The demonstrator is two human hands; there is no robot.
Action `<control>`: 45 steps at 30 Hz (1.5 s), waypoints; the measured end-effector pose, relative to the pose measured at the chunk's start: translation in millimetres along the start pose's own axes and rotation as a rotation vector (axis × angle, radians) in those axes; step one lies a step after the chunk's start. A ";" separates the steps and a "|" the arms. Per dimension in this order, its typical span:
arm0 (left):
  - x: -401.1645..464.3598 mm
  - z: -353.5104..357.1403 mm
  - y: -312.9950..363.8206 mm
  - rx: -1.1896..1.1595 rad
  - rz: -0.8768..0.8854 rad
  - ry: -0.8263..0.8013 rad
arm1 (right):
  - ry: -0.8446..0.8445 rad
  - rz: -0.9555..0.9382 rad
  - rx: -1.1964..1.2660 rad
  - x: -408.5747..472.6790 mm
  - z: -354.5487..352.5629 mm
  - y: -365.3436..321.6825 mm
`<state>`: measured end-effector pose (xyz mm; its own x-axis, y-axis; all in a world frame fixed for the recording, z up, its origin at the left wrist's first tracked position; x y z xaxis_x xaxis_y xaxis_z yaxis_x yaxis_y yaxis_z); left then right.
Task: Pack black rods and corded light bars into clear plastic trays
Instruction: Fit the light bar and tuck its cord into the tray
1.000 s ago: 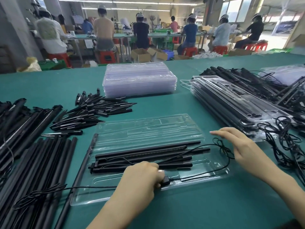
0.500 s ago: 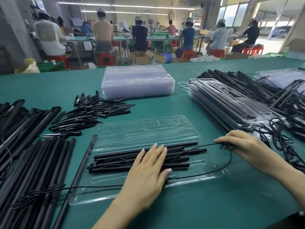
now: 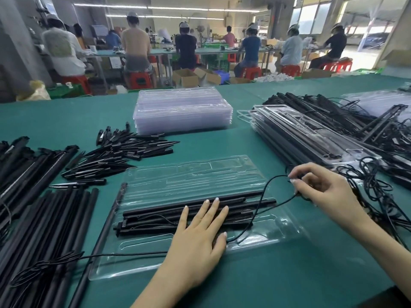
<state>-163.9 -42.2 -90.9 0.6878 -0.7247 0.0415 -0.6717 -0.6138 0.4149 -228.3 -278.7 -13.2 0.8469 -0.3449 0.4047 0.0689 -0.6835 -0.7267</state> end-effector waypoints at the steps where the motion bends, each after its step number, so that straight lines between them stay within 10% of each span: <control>1: -0.2 -0.1 0.3 -0.004 0.003 0.001 | -0.011 0.030 0.025 0.7 -0.5 3.9; 6: -0.5 0.4 0.7 0.010 0.007 0.019 | -0.235 0.235 0.400 -2.3 0.9 12.0; 17: -1.5 1.5 -0.4 0.007 0.019 0.039 | -0.152 -0.007 -0.094 -11.3 -24.8 3.7; 26: -0.8 1.9 2.9 -0.004 0.077 0.015 | -0.150 0.272 0.048 -16.8 -7.2 26.4; 35: 1.6 2.0 2.9 0.034 0.092 0.014 | -0.127 -0.113 -0.637 -19.1 27.6 -24.9; 45: 1.2 7.8 3.9 0.075 0.123 -0.077 | -0.599 -0.400 -0.248 -37.3 61.9 -32.1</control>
<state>-167.9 -47.9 -96.3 0.5782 -0.8157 0.0171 -0.7702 -0.5387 0.3415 -229.5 -204.0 -39.4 0.9287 0.3192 0.1890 0.3701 -0.8321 -0.4130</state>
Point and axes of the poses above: each hand's wrist, its own x-axis towards the middle knuckle, its own z-axis out of the palm, y = z × x, the point moved 7 cm from there along x, towards the middle knuckle, and after that the axes turned 11 degrees about -x, right-handed, at the moved point
